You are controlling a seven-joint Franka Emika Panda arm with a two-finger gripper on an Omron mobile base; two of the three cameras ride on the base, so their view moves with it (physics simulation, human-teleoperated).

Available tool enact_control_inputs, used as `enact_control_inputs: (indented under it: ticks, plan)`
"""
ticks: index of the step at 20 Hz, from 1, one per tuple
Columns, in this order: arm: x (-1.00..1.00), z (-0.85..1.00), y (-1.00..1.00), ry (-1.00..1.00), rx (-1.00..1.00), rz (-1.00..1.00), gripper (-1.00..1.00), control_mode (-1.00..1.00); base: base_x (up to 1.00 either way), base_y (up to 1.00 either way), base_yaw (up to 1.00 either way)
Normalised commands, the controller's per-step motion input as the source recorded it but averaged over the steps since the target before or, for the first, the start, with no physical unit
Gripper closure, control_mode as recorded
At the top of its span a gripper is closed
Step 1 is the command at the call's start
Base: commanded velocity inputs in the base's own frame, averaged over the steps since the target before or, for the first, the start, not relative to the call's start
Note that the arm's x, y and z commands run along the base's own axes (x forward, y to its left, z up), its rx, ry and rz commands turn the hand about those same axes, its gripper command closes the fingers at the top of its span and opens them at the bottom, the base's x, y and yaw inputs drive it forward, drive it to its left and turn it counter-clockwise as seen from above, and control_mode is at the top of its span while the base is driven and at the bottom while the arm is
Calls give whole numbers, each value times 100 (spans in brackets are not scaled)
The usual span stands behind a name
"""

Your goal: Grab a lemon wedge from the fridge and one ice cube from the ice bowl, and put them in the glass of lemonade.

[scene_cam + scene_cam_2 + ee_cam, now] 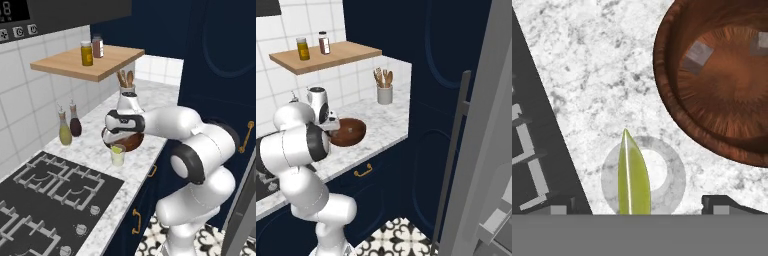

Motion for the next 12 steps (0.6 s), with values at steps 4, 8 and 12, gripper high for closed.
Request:
enact_control_inputs:
  ticks: [4, 8, 12]
  plan:
    - [0, 13, -13, 0, 8, -2, -100, -100, 0, 0, 0]
    - [-4, 4, -6, -5, 6, -1, -100, -100, 0, 0, 0]
    - [9, 8, -12, -3, 0, 0, -100, -100, 0, 0, 0]
